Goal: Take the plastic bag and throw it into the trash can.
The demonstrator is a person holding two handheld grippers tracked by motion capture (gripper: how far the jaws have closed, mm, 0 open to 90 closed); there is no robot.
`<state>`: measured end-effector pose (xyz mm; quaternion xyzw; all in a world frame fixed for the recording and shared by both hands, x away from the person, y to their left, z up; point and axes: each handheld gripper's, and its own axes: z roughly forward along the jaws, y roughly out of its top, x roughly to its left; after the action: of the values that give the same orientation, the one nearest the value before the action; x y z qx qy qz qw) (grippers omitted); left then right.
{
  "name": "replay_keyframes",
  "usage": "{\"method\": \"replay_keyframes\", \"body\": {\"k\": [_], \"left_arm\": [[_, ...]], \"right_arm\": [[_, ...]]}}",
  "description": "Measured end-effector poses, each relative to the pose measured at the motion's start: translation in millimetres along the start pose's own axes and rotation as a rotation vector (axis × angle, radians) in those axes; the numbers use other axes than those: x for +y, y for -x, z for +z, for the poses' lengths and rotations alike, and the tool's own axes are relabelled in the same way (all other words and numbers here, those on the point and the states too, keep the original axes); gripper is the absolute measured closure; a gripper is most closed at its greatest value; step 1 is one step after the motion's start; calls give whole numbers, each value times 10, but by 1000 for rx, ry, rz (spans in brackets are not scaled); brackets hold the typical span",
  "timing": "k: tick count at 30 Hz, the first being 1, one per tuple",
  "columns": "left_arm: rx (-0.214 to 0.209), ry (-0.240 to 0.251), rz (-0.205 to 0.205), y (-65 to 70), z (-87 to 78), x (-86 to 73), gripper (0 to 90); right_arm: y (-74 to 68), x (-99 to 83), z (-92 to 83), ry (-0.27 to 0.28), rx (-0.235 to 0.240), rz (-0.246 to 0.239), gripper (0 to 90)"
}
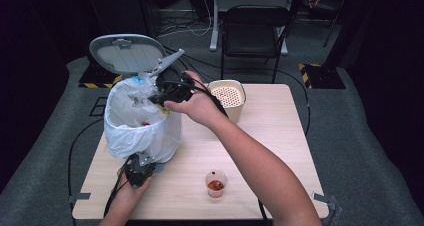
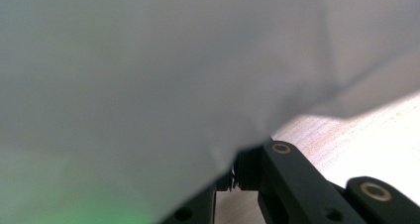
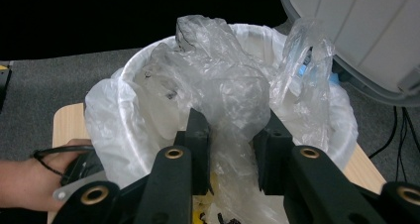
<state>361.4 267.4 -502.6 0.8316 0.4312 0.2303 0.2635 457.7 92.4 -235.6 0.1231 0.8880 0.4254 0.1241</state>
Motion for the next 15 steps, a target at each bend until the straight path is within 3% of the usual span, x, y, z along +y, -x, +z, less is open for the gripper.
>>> {"method": "replay_keyframes", "body": {"k": [7, 8, 9, 10, 13, 15], "left_arm": [[4, 3, -1, 1, 3, -1, 877], [4, 3, -3, 3, 4, -1, 877], [4, 3, -3, 3, 4, -1, 877], [4, 3, -3, 3, 3, -1, 878], [11, 0, -1, 2, 2, -1, 877], [-9, -8, -4, -7, -5, 3, 877]], "right_arm": [[-60, 112, 174, 5, -2, -5, 714], [-70, 130, 225, 9, -10, -4, 639], [-70, 130, 225, 9, -10, -4, 639], [-65, 142, 289, 19, -19, 18, 417], [-65, 139, 336, 14, -25, 38, 374], [-65, 129, 328, 24, -19, 33, 355]]}}
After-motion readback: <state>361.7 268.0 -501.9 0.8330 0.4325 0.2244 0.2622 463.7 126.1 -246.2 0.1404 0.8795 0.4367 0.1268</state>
